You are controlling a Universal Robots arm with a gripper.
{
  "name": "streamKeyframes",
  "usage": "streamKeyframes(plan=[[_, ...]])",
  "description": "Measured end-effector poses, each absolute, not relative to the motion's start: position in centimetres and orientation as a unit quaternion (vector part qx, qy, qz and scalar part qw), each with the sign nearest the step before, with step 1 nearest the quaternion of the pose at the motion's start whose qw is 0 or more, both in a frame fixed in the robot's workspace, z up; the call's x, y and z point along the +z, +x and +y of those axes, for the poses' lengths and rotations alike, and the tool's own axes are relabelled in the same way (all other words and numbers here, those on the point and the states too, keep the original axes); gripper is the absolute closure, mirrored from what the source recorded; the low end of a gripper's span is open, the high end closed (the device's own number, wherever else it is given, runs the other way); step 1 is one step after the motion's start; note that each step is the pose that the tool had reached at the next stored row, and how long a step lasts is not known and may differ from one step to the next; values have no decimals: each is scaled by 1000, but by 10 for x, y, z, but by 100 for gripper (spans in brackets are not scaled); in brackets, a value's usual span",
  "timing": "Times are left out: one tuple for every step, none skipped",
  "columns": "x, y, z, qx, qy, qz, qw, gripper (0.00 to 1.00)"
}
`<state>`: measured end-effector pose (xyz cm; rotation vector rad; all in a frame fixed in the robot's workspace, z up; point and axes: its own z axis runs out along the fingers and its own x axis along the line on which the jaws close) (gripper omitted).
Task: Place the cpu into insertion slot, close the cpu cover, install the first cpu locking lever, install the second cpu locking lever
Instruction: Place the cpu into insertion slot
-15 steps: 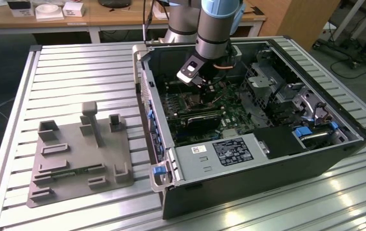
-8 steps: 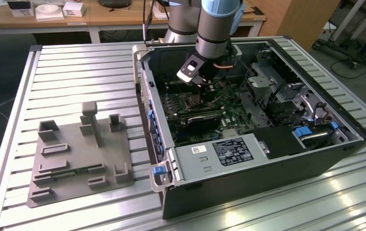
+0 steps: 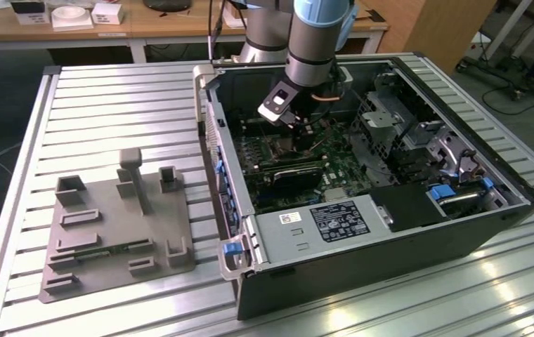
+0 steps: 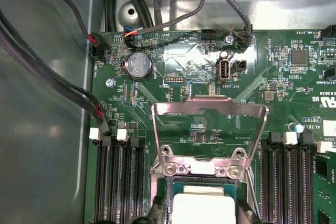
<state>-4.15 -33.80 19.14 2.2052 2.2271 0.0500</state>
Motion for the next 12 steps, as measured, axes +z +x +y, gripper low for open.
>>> streamKeyframes(plan=[[191, -41, -338, 16, 704, 710, 4, 37], [191, -41, -338, 16, 704, 710, 4, 31], [191, -41, -338, 16, 704, 710, 4, 31], [191, -41, -338, 16, 704, 710, 4, 31], [192, -41, -338, 16, 704, 710, 4, 31], [193, -41, -338, 16, 704, 710, 4, 31], [195, -41, -338, 16, 704, 710, 4, 31], [195, -41, -338, 16, 704, 710, 4, 31], [195, -41, -338, 16, 704, 710, 4, 31], [195, -41, -338, 16, 704, 710, 4, 31], [194, -41, -338, 16, 704, 710, 3, 31], [194, -42, -338, 16, 704, 710, 3, 31]])
